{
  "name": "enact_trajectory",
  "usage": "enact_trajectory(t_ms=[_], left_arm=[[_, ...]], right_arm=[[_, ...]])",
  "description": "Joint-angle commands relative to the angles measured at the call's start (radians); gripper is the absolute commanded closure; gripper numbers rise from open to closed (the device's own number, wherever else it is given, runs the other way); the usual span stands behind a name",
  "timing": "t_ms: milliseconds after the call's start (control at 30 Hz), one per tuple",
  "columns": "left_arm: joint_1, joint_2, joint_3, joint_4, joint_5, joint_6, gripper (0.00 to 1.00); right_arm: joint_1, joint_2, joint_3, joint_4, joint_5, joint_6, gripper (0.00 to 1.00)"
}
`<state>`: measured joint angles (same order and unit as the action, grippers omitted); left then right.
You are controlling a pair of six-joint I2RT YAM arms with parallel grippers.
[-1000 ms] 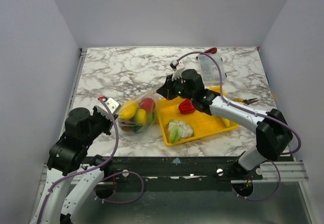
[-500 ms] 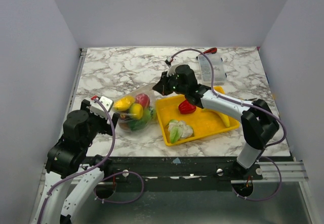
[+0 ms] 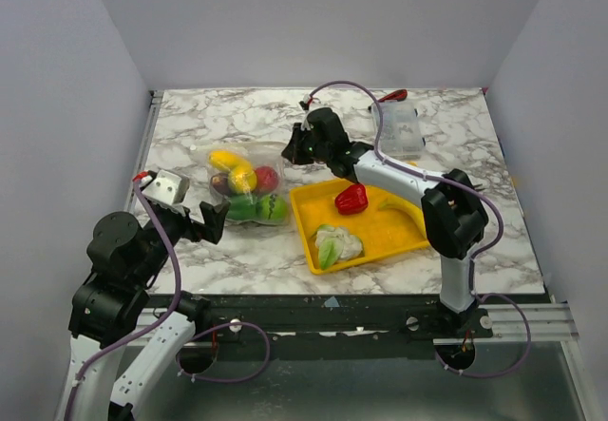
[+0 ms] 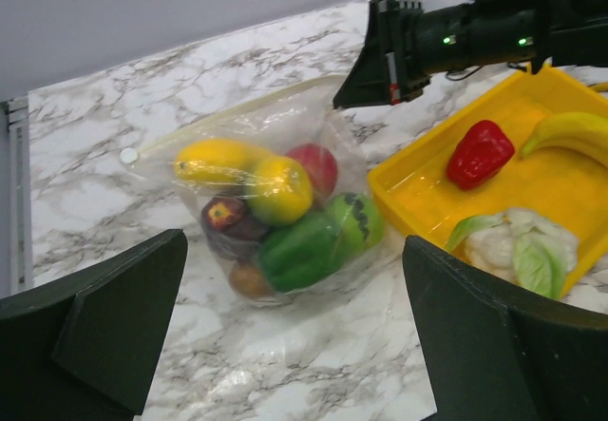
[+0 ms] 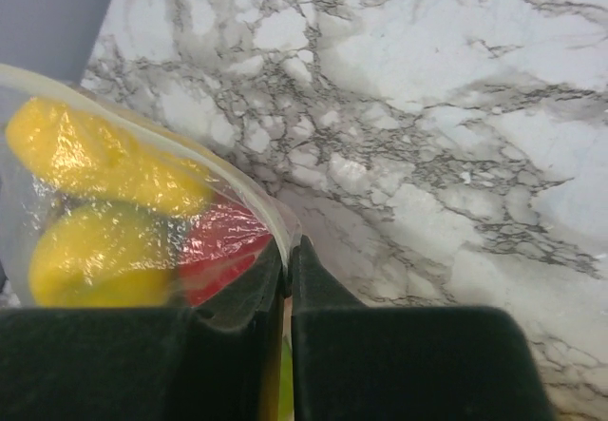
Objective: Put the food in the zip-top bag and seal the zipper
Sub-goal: Place the zipper food storage bag at the center of the board, then reset both arms
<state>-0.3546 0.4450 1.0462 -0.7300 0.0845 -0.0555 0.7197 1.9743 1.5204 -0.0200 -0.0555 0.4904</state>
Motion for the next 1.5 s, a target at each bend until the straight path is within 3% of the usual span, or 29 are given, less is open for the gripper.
enact_trajectory(t_ms=[0,100,400,700,800,867,1100,1467], left_arm=[[0.003,-0.004,0.031,0.040,0.079,-0.067,0.02],[0.003,-0.019,0.032,0.051,0.078,-0.069,0.02],[0.003,-0.045,0.051,0.060,0.041,-0.056,0.02],[0.003,-0.093,0.067,0.128,-0.059,-0.010,0.02],[0.003,-0.114,0.066,0.172,-0.077,0.003,0.02],[0.003,-0.131,0.058,0.205,-0.114,0.011,0.02],[0.003,-0.179,0.035,0.299,-0.167,0.031,0.02],[0.004,-0.216,0.027,0.342,-0.195,0.048,0.01]], right_arm=[[-0.005,0.042,0.091,-0.138,0.051,-0.041,0.68],[-0.005,0.010,0.077,-0.135,0.051,-0.066,0.54],[-0.006,-0.218,0.011,-0.194,0.122,-0.152,0.43],[-0.006,-0.645,-0.205,-0.238,0.221,-0.276,0.24],[-0.005,-0.818,-0.298,-0.214,0.273,-0.292,0.14],[-0.005,-0.916,-0.342,-0.206,0.292,-0.305,0.01],[-0.006,-1.185,-0.434,-0.227,0.358,-0.307,0.00],[-0.004,-1.354,-0.437,-0.308,0.494,-0.281,0.00]])
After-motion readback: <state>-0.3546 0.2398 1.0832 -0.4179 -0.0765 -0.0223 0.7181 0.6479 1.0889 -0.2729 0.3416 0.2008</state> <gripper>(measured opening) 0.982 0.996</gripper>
